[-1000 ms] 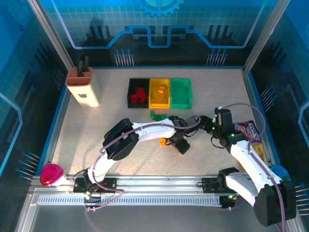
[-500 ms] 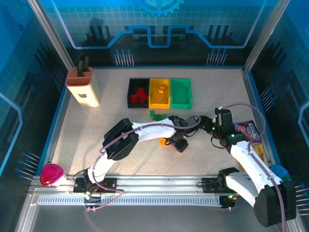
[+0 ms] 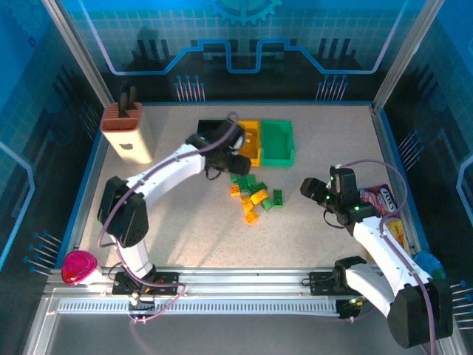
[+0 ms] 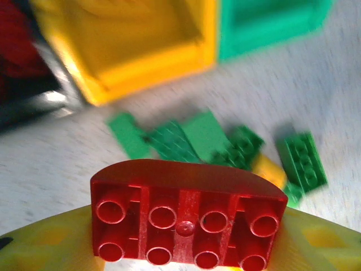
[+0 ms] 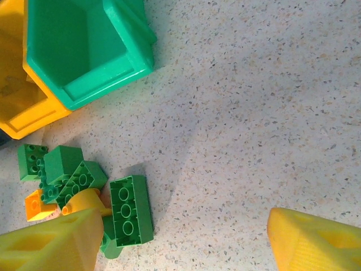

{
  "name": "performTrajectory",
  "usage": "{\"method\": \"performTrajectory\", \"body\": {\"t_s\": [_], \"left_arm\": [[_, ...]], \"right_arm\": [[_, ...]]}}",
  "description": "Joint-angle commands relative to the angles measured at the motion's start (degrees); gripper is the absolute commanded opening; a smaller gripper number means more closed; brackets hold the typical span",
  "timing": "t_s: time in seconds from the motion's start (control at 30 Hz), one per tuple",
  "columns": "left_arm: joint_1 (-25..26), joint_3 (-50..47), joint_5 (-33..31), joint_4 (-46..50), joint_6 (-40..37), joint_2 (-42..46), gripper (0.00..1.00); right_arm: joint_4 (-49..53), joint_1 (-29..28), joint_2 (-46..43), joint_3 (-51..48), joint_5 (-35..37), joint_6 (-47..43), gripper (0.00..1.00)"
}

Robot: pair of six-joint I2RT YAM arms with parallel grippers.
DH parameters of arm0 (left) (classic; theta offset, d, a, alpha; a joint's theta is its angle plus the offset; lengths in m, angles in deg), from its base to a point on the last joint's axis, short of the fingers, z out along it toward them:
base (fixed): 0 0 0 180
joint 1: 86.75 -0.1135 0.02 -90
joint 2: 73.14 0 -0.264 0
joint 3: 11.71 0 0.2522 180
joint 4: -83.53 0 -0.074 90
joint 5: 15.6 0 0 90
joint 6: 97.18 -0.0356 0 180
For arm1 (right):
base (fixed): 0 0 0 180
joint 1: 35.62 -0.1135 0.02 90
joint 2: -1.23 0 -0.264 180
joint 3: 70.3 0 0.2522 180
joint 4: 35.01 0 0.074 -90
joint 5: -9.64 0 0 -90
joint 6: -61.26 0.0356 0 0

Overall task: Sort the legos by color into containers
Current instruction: Place the lego in the container.

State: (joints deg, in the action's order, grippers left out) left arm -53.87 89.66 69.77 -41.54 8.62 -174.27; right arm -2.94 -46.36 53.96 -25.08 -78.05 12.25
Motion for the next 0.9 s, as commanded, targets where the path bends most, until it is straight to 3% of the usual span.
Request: {"method": "performTrajectory", "body": {"t_s": [0.0,0.2,0.4,0.57,0.6,0.67,0.77,0.87], "left_arm": [[-4.83,0.53,0.64,-2.26,1.70,-0.21,0.49],[-12.53,6.19,2.03,-2.31,2.14,-6.73,0.48],[-16.19,14.81,2.40,-0.45,1.48,-14.17,0.49],[-18.53,27.98,3.46,4.65,0.63,-22.87,0.51],[-18.77,30.21,3.79,5.37,0.29,-24.23,0.56],[-19.25,35.10,5.56,6.91,-0.38,-27.42,0.81],[-19.10,39.67,6.31,11.29,0.56,-28.94,0.88],[-18.24,32.10,6.61,6.62,1.43,-23.47,0.89]], "right_arm": [[-0.91,1.06,-0.26,-0.11,-0.99,0.58,0.77],[-0.55,1.04,-0.87,-0.44,-1.08,0.31,0.78],[0.24,1.01,-0.82,0.66,-1.15,-0.21,0.77],[0.85,1.00,-0.76,1.89,-1.45,-0.35,0.77],[1.00,1.07,-0.79,2.01,-1.39,-0.37,0.77],[1.44,1.06,-1.04,2.37,-1.39,-0.47,0.77],[2.26,1.07,-1.64,2.71,-1.08,-0.80,0.78],[2.14,1.06,-2.45,2.26,-0.81,-0.74,0.78]]}}
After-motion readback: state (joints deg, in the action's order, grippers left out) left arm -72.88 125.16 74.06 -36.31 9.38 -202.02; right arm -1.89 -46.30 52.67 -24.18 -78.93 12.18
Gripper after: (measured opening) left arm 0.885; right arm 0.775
